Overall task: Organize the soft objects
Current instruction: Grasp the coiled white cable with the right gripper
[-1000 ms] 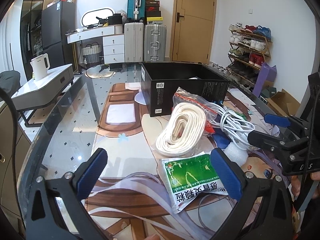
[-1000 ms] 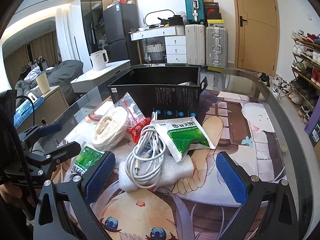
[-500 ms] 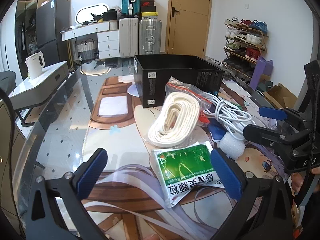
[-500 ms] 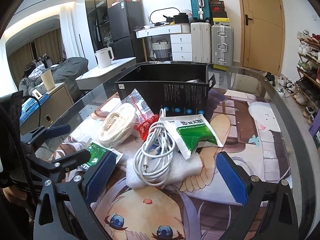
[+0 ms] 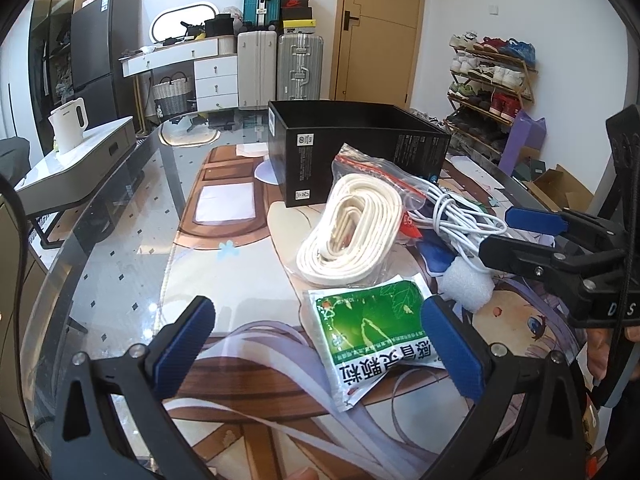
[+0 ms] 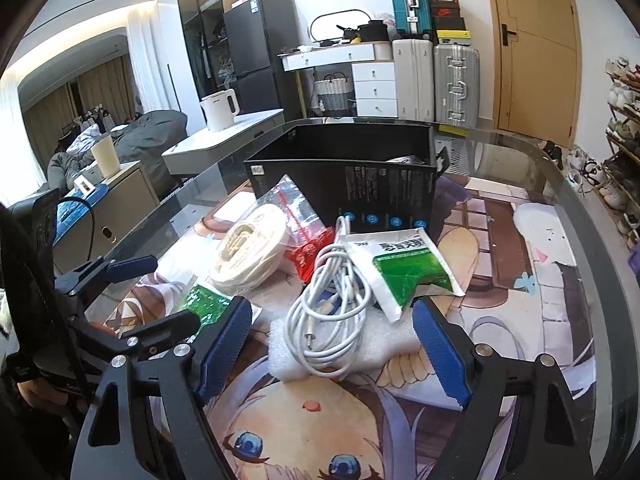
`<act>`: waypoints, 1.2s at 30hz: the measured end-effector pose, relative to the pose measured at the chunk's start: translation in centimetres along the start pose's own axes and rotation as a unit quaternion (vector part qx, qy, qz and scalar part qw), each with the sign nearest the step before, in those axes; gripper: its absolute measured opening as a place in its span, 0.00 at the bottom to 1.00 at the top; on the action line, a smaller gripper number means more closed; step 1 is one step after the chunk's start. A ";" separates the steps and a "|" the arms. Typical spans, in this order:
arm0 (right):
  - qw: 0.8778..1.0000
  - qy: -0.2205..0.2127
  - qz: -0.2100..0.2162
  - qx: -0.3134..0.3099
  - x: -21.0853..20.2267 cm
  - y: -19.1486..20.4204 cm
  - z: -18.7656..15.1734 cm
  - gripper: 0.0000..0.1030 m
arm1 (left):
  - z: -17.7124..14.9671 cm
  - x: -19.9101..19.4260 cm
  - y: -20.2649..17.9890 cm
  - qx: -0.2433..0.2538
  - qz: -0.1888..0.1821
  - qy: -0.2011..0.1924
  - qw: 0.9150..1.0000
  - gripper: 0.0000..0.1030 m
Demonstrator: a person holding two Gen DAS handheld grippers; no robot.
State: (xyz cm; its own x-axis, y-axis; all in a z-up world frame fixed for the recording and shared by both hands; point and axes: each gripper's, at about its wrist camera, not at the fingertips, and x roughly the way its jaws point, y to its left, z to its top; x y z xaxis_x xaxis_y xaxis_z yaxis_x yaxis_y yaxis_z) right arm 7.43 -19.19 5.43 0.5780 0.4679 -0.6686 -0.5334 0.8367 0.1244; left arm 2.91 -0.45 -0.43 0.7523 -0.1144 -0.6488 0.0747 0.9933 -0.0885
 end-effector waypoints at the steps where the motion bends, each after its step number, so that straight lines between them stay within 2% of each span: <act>1: 1.000 0.001 0.004 0.000 0.0 0.1 0.0 0.79 | 0.0 0.0 0.1 -0.002 0.000 -0.001 1.000 1.00; 7: 1.000 0.017 0.024 -0.006 0.9 0.7 0.0 0.70 | 0.1 0.0 0.6 -0.008 0.003 -0.002 1.000 1.00; 17: 0.999 0.032 0.016 -0.008 3.5 1.1 1.2 0.66 | 0.1 0.1 0.9 -0.008 0.004 0.000 1.000 1.00; 20: 0.999 0.035 0.014 -0.005 4.2 0.9 1.5 0.61 | 0.1 0.2 1.0 -0.008 0.004 0.001 1.000 1.00; 23: 0.999 0.038 0.010 0.000 4.6 0.5 1.6 0.52 | 0.2 0.3 1.1 -0.008 0.004 0.002 1.000 1.00; 24: 0.999 0.037 0.010 0.001 4.6 0.3 1.6 0.46 | 0.2 0.3 1.1 -0.008 0.004 0.002 1.000 1.00; 28: 1.000 0.022 0.012 0.012 4.1 -0.1 1.5 0.35 | 0.2 0.5 1.2 -0.008 0.006 0.003 1.000 1.00; 36: 1.000 0.002 0.014 0.014 2.6 -0.2 0.6 0.32 | 0.2 0.5 1.1 -0.008 0.007 0.004 1.000 1.00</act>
State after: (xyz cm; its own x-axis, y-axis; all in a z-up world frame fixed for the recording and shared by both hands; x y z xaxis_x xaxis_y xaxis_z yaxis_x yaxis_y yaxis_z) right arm 9.46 -17.97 4.11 0.5597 0.4907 -0.6678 -0.5325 0.8304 0.1639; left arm 3.45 0.63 -0.70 0.7476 -0.1008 -0.6564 0.0540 0.9944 -0.0911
